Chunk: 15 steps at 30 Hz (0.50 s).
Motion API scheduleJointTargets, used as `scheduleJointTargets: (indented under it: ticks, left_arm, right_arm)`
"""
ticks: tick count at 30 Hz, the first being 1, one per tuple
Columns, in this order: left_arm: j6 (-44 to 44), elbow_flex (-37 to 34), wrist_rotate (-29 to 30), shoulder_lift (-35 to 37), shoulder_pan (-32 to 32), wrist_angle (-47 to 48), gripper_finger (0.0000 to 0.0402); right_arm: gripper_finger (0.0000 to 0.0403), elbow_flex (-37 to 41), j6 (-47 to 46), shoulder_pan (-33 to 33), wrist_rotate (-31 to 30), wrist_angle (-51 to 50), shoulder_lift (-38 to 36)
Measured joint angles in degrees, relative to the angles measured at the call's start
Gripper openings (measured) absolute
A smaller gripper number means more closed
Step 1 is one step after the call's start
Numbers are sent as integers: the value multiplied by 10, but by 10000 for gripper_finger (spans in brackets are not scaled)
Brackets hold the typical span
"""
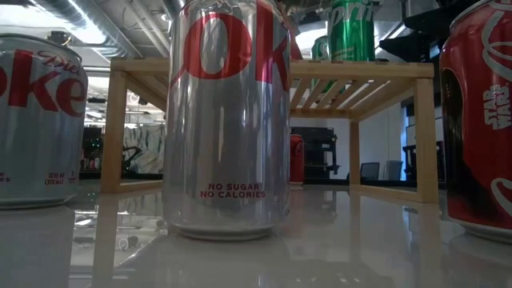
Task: Place canned beverage on shelf
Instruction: Put the bottom red black soda can on the shelf
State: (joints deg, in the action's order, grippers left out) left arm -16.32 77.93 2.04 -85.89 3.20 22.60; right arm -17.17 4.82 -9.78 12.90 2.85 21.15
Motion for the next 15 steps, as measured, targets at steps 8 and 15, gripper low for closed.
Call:
scheduleJointTargets:
  ticks: [8,15]
  left_arm:
    - [0,0,0,1,0,-2,354]
    - [0,0,0,1,0,-1,360]
  right_arm:
    - [353,0,0,0,0,0,0]
    - [353,0,0,0,0,0,0]
